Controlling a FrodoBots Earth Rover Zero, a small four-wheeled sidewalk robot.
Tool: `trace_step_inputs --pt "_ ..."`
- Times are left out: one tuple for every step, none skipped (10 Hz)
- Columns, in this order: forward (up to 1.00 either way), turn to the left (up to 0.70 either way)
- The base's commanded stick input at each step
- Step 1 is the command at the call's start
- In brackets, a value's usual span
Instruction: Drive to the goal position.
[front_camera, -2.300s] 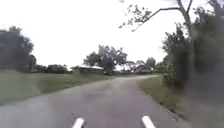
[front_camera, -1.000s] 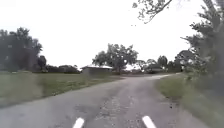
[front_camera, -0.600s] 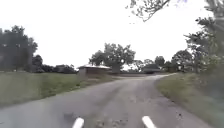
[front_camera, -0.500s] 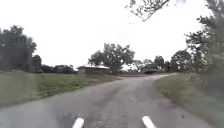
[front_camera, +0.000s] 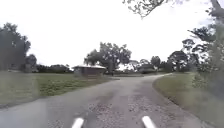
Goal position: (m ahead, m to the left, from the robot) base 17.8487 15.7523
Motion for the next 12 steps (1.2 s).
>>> trace_step_inputs --pt "0.69 0.03" --pt "0.69 0.03" --pt "0.69 0.03" --pt "0.69 0.03" --pt "0.69 0.03" --pt "0.69 0.03" --pt "0.69 0.03" --pt "0.69 0.03" --pt "0.69 0.03" --pt "0.69 0.03" --pt "0.69 0.03" --pt "0.69 0.03"
